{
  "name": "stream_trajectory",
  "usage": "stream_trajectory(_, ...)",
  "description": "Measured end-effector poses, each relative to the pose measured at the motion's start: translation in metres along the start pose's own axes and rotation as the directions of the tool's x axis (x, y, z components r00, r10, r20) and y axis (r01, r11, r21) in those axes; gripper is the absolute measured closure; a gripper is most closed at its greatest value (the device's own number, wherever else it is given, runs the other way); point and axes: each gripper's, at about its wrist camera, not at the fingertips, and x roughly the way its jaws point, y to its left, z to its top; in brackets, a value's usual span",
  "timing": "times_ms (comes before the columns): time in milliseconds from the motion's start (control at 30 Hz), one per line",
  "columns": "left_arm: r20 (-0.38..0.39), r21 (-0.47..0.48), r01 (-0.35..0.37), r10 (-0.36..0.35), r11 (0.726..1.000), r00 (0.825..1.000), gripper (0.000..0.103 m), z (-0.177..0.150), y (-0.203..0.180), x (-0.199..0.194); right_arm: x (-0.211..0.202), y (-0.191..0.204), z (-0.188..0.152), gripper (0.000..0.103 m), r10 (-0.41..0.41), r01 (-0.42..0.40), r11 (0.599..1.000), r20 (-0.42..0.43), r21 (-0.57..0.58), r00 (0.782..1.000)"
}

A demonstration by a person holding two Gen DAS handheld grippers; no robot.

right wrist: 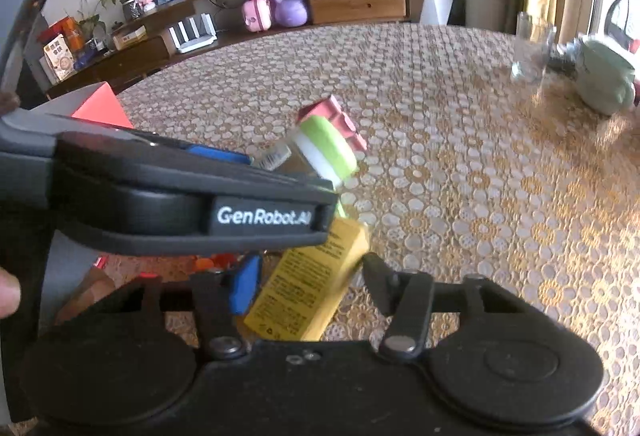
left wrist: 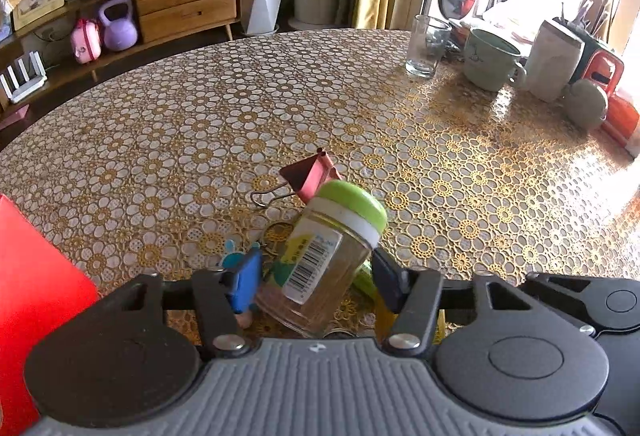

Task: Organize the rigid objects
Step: 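Grasp the yellow box with the right tool while the left grasps the green-lidded jar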

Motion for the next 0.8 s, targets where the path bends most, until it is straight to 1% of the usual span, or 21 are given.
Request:
stream_trajectory(133,0.009,0.025,-0.018,0.018,1.000,1.000,0.048,-0.002,-0.004,-0.001,-0.002,-0.004,-0.002,0.056,0.017,-0.017,1.000,0.006,0.026,1.000)
stream_trajectory(200,0.012,0.029,-0.027,0.026,0.999,1.000,0.050,-0.002,-0.005,-0.002,-0.005,-0.004,-0.003,0.063,0.022,-0.023,0.999,0.015,0.028,1.000)
stream_trajectory(267,0.018,0.033,-0.044,0.044,0.998,0.999,0.052,-0.003,-0.006,-0.003,-0.008,-0.005,-0.003,0.067,0.032,-0.032,0.999,0.020,0.033,0.999)
stream_trajectory(300,0.019,0.032,-0.054,0.053,0.998,0.998,0.053,-0.004,-0.007,-0.004,-0.006,-0.001,0.001,0.069,0.033,-0.033,0.999,0.021,0.035,0.999)
stream_trajectory(400,0.025,0.029,-0.079,0.078,0.996,0.997,0.057,-0.006,-0.006,-0.008,-0.012,-0.003,-0.001,0.072,0.040,-0.041,0.998,0.028,0.041,0.999)
stream_trajectory(467,0.020,0.009,-0.089,0.088,0.996,0.996,0.057,-0.007,-0.004,-0.011,-0.017,-0.005,-0.001,0.074,0.037,-0.039,0.998,0.041,0.044,0.998)
stream_trajectory(533,0.021,-0.016,-0.087,0.087,0.996,0.996,0.058,-0.009,0.000,-0.015,-0.022,-0.006,-0.001,0.074,0.022,-0.024,0.999,0.058,0.033,0.998)
stream_trajectory(633,0.021,-0.049,-0.091,0.092,0.995,0.996,0.058,-0.012,0.005,-0.023,-0.029,-0.008,-0.001,0.074,0.025,-0.027,0.999,0.063,0.034,0.998)
stream_trajectory(800,0.020,-0.075,-0.094,0.096,0.993,0.995,0.059,-0.018,0.007,-0.038,-0.045,-0.011,0.000,0.074,0.032,-0.036,0.998,0.083,0.051,0.996)
